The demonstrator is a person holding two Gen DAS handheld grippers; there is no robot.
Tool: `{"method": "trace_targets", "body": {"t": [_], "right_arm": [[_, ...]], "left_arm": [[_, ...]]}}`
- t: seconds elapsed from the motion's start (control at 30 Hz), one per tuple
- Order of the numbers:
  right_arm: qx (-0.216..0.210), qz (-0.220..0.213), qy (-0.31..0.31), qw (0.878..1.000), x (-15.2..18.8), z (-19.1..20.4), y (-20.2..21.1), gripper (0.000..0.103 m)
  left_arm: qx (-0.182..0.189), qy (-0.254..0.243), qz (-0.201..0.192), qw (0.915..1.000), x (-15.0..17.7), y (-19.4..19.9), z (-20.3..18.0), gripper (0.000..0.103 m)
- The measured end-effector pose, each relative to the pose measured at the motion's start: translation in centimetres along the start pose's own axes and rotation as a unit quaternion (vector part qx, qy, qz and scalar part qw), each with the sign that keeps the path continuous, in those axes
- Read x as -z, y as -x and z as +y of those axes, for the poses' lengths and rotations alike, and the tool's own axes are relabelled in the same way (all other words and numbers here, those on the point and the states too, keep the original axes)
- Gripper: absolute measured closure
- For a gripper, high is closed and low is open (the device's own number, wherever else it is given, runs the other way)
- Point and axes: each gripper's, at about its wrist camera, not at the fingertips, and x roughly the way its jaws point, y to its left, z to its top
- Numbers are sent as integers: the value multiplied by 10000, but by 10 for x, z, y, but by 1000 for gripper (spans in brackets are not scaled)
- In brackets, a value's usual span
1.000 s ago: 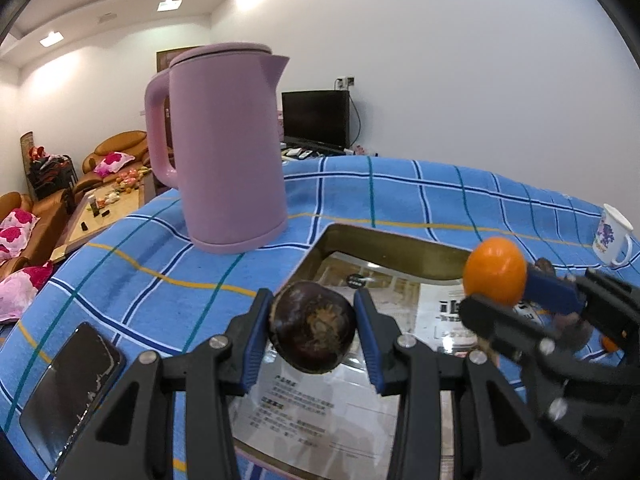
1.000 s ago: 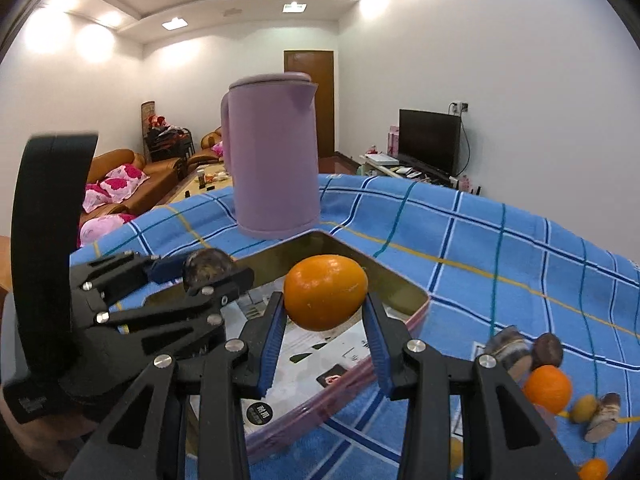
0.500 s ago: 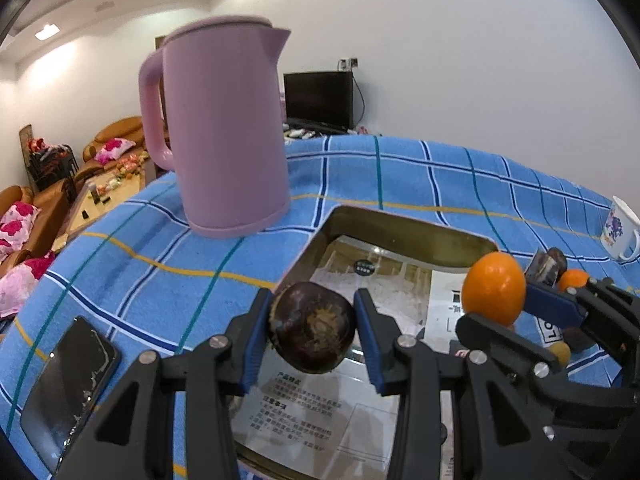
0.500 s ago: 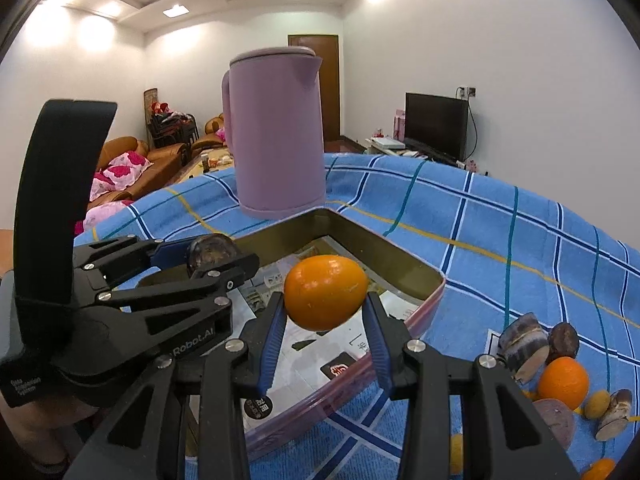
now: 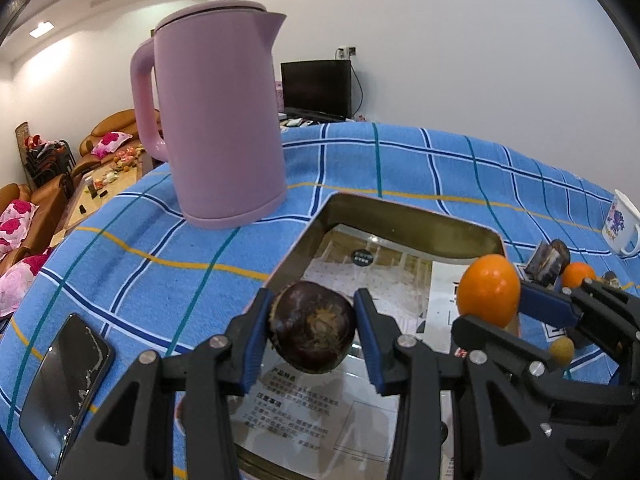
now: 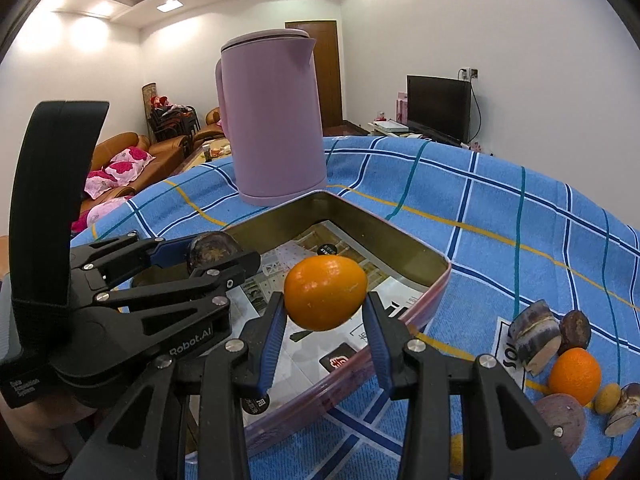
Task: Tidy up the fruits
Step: 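Carry the dark fruit and the tangerine over the open pink tin with both grippers, then open both grippers to drop the fruits into the tin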
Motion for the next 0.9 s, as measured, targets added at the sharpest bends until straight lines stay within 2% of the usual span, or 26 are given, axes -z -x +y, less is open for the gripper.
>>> {"method": "trace_targets", "body": {"t": [0.57,0.83,0.9], "right_arm": [[-5,-11,2,10000,0,0,0,60],[96,-129,-38,9999,1,-2,4,50],[154,-186,-51,9997,2,-2,7,46]], "left_arm": [[5,11,-30,10000,0,0,0,59],[-8,79,-220,9997,2,8,4,57],[-39,109,-279,9995,2,10,5,50]]}}
